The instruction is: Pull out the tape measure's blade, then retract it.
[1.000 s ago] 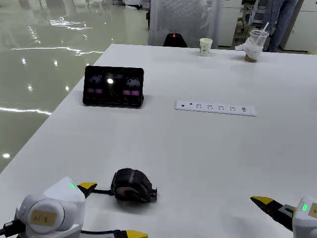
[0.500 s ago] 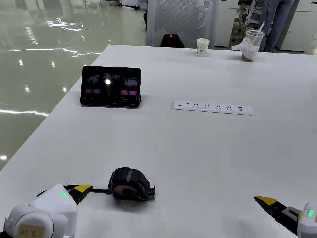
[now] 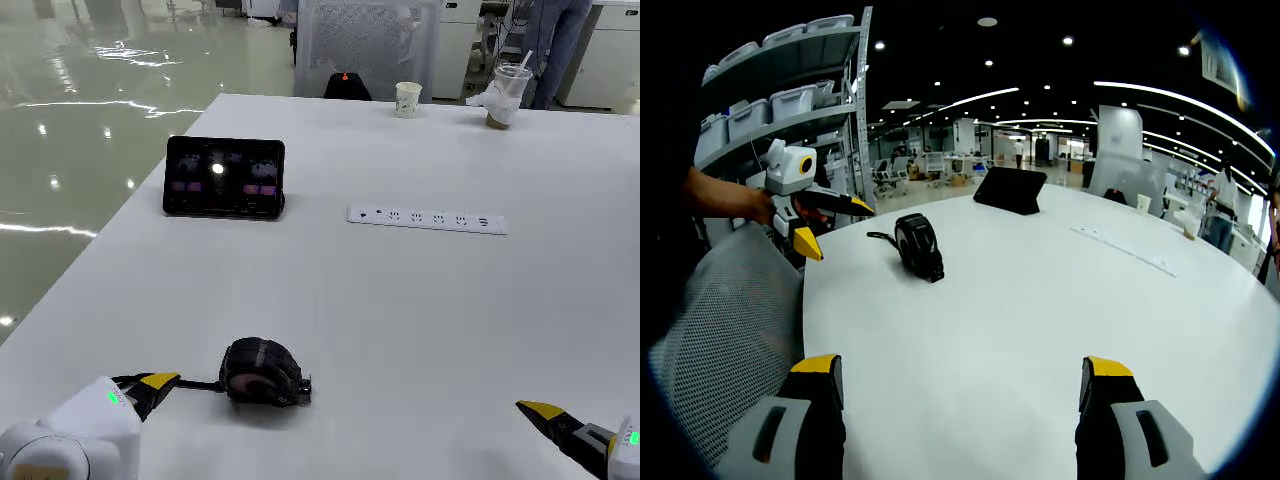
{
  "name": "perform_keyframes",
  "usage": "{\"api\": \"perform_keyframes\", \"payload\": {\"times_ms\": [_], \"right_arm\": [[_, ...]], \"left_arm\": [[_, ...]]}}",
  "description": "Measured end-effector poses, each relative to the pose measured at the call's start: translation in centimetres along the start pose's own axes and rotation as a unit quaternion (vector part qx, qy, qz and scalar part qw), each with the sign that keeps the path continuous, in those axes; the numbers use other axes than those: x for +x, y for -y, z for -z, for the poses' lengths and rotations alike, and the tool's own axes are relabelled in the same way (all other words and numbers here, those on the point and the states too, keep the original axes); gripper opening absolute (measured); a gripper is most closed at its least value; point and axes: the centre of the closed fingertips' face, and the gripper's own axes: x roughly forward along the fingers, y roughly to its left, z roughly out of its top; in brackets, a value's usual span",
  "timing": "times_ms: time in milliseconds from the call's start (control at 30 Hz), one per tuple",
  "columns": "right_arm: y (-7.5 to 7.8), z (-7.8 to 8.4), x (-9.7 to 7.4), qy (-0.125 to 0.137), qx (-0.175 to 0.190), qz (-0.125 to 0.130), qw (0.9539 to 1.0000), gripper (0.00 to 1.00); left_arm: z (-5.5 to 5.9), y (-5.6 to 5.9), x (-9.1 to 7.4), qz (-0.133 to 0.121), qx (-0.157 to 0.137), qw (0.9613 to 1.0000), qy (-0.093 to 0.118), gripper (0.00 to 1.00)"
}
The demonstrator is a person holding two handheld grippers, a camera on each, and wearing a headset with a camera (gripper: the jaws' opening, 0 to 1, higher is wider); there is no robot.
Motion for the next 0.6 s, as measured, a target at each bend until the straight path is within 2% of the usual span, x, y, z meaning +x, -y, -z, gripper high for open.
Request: {"api": "perform_keyframes", "payload": {"times_ms": [300,600], "right_arm": [[-0.04,-0.02,-0.15,0.001,0.000,0.001,1.0000,0.99],[-0.04,-0.16,-0.27,0.003,0.001,0.003,1.0000,0.99]], "left_arm": [[0.40,-0.12,-0.38,-0.004,-0.001,1.0000,-0.001,0.99],[0.26,-0.02,-0.44,-0.001,0.006,1.0000,-0.002,0.99]]}}
